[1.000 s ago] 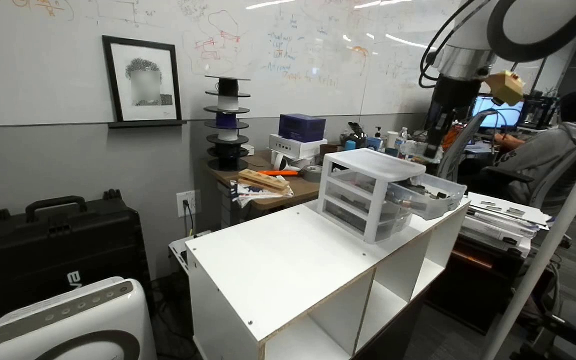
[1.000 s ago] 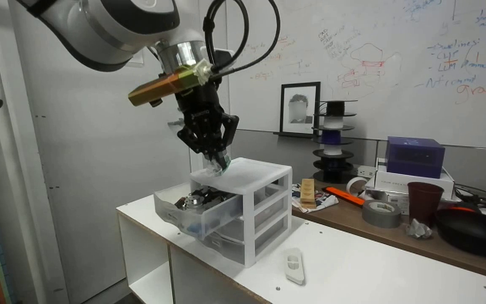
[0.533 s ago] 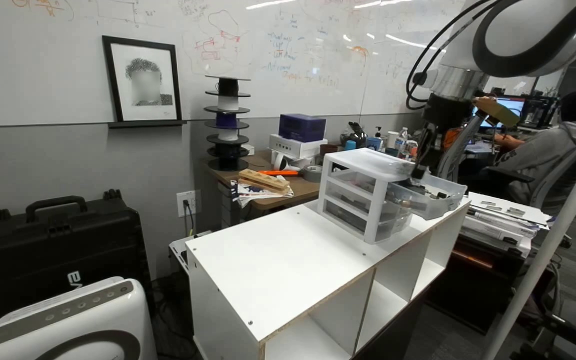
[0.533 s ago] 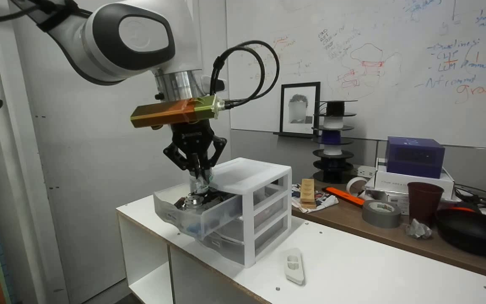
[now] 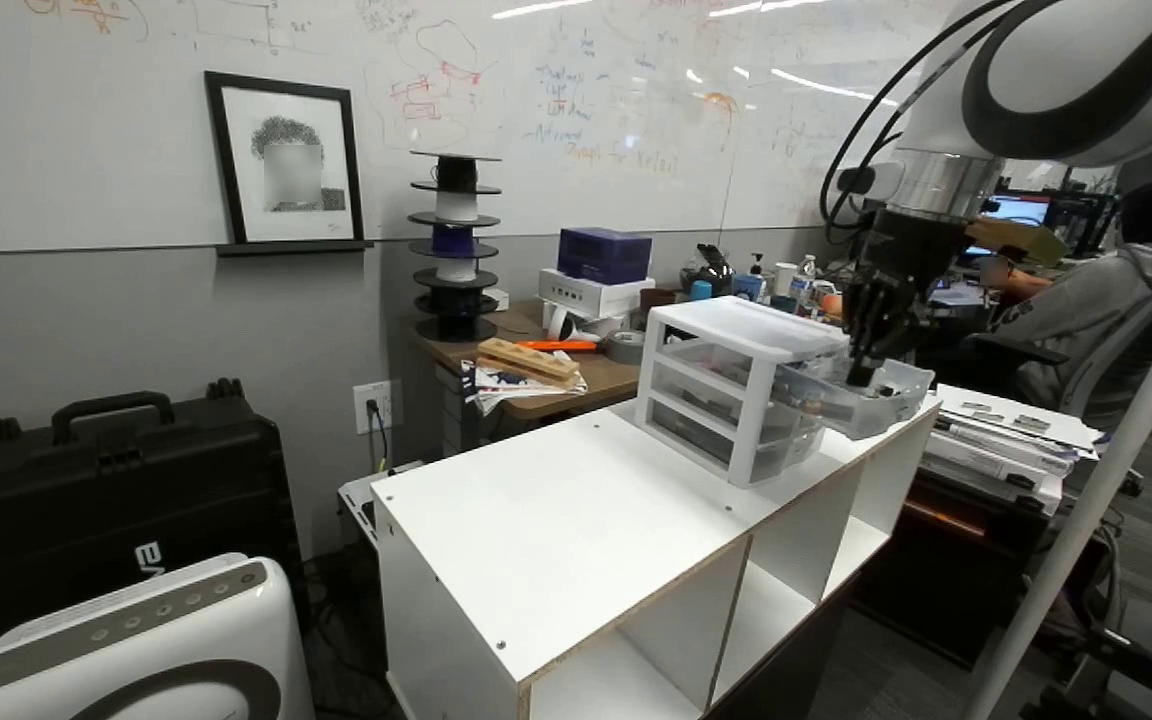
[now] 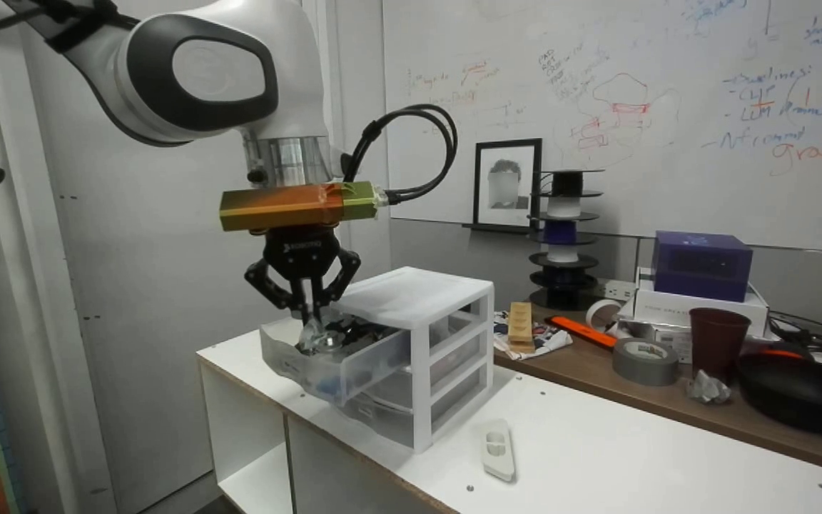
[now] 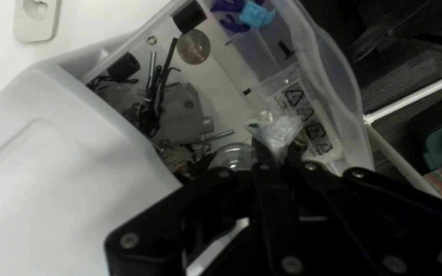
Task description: Pick up the objects from the table, put them in the drawer and close the drawer.
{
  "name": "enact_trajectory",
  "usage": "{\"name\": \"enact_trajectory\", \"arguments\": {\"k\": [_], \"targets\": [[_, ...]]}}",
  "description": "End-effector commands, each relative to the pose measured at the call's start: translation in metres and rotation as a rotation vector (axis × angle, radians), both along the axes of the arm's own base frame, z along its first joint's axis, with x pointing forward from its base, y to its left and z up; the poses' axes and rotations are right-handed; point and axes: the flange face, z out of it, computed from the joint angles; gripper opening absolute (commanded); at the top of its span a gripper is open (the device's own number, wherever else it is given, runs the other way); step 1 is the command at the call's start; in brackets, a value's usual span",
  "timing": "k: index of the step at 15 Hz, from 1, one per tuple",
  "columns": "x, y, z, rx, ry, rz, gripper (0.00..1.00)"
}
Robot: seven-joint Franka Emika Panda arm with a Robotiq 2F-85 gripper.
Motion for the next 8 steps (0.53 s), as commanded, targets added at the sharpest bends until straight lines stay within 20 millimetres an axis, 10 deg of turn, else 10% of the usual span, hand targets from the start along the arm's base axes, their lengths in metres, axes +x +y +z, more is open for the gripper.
{"name": "enact_trajectory", "arguments": {"k": [1, 8], "targets": [[-0.006, -0.013, 0.001, -0.019, 0.035, 0.105, 0.06], [0.001, -0.041, 0.011, -0.045, -0.004, 0.108, 0.06]]}}
